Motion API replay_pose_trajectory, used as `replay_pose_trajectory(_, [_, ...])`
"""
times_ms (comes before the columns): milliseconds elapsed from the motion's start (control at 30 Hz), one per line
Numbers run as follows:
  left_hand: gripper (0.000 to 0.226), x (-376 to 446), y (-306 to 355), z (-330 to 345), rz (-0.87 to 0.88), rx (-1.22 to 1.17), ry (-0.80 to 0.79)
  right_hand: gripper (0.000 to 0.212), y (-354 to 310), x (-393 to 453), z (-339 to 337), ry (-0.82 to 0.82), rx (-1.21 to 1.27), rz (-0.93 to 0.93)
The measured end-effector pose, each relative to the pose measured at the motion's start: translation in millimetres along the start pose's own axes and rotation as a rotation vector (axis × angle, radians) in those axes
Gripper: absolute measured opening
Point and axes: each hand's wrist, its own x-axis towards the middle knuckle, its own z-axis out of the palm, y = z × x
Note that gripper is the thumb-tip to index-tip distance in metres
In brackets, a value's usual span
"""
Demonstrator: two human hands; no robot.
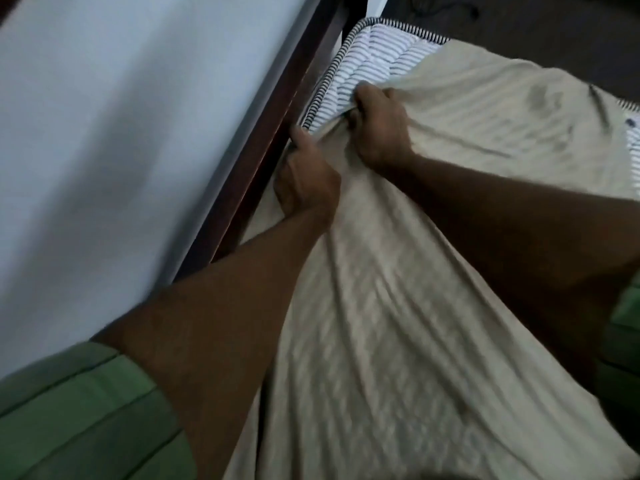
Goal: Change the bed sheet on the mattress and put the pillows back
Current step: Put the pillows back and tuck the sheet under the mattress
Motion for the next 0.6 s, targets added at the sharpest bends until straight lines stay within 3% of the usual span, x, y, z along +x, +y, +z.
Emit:
replay_pose_trajectory(67, [0.083,-7,-1,5,0.138,0.089,0.058,0.032,-14,16,5,-0.037,0.381,0.009])
replay_pose_trajectory(133, [0.090,-14,-4,15,0.217,0.254,-0.016,0.056,-20,18,5,-0.179,0.575,0.039])
replay_pose_trajectory(233, [0.075,-5,-10,20,0.236,0.317,-0.069,0.072,-5,8,-4,-0.094,0.337,0.146])
replay_pose_trajectory(300, [0.063,9,-7,17,0.471,0.357,-0.022,0.064,17,9,-11,0.028,0.112,0.245])
replay_pose_trajectory(400, [0.061,38,11,11,0.789,0.397,-0.153,0.069,41,22,-23,0.022,-0.080,0.385])
replay_pose_trajectory(500, [0.052,62,36,9,0.733,0.382,-0.215,0.081,51,47,-35,-0.054,-0.178,0.365])
replay_pose_trajectory(600, [0.044,81,53,11,0.636,0.333,-0.244,0.059,55,77,-42,-0.121,-0.241,0.373])
